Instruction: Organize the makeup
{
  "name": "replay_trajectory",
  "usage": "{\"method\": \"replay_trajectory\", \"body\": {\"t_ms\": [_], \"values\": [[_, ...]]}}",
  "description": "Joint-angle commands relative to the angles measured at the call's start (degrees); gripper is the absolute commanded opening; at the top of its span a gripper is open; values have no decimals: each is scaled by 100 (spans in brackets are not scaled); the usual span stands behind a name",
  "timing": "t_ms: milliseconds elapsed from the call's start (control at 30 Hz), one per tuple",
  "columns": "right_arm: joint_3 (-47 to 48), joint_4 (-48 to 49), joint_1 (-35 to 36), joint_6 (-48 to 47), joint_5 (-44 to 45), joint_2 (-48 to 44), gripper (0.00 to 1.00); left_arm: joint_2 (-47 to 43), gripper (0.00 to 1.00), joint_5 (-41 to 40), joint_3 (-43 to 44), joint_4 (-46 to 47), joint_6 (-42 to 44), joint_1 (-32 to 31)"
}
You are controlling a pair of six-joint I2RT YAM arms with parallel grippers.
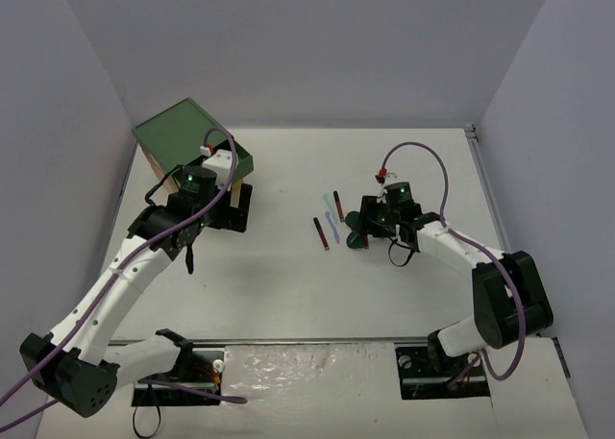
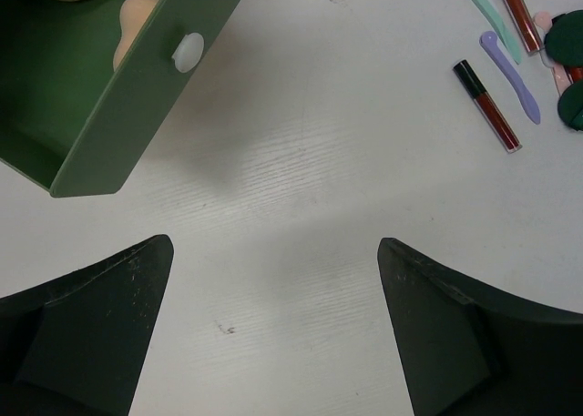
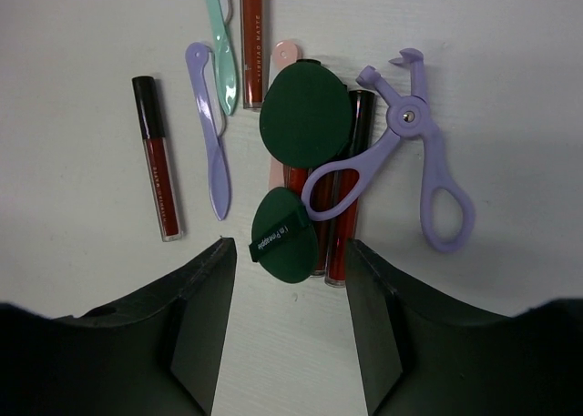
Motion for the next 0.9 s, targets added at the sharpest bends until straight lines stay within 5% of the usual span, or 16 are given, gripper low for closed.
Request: {"method": "replay_trajectory", "body": {"t_ms": [0, 867], "values": [[77, 660, 60, 28, -108, 121, 45, -51, 94, -84, 131, 499, -54, 36], [-198, 912, 69, 38, -30, 443, 39, 196, 94, 65, 174, 436, -36, 123]]}}
